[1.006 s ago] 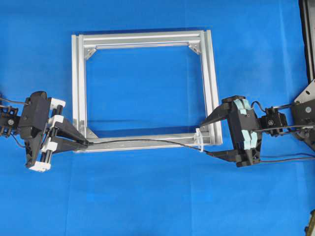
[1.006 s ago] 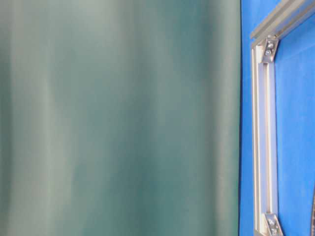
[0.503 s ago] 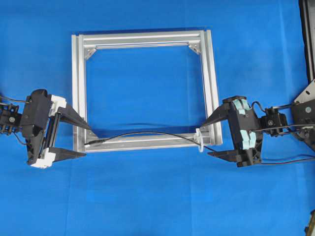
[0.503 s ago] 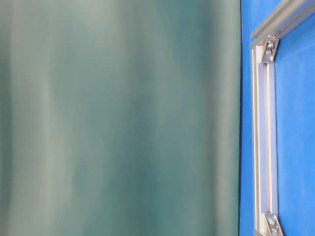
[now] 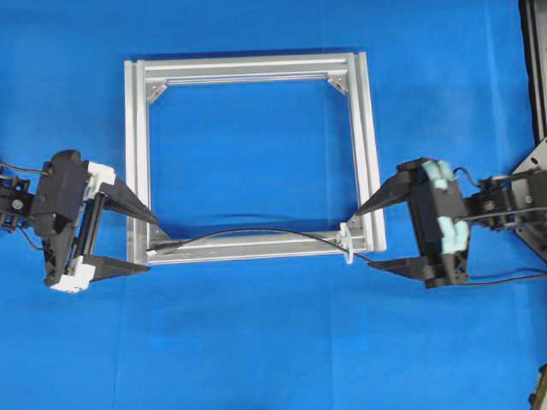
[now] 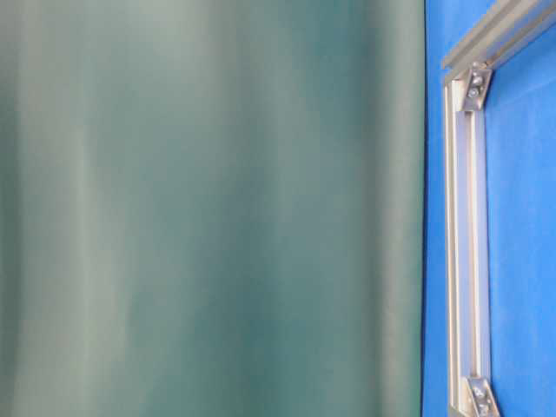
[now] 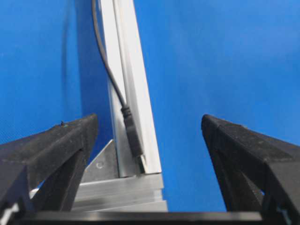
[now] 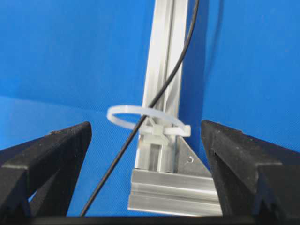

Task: Insert the wire through the string loop located on the right side.
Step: 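Open the left gripper to release the cable plug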

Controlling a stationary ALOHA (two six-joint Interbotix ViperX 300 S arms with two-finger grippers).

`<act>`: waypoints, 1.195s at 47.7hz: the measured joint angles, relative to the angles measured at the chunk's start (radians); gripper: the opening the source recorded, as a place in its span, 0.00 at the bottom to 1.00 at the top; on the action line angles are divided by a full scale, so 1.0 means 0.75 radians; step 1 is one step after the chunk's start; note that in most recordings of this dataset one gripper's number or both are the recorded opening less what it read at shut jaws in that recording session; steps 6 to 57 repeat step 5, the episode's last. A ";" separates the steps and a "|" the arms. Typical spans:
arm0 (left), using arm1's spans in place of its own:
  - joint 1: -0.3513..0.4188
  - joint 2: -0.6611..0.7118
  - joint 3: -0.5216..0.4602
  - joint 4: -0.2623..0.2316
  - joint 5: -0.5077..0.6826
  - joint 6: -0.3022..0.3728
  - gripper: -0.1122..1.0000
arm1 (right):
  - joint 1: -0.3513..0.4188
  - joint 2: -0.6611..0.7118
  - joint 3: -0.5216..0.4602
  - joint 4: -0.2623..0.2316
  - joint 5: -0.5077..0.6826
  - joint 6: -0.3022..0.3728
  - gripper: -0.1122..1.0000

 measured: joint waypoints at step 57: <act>0.002 -0.049 -0.002 0.002 0.029 -0.002 0.90 | -0.002 -0.074 0.000 0.000 0.039 0.000 0.86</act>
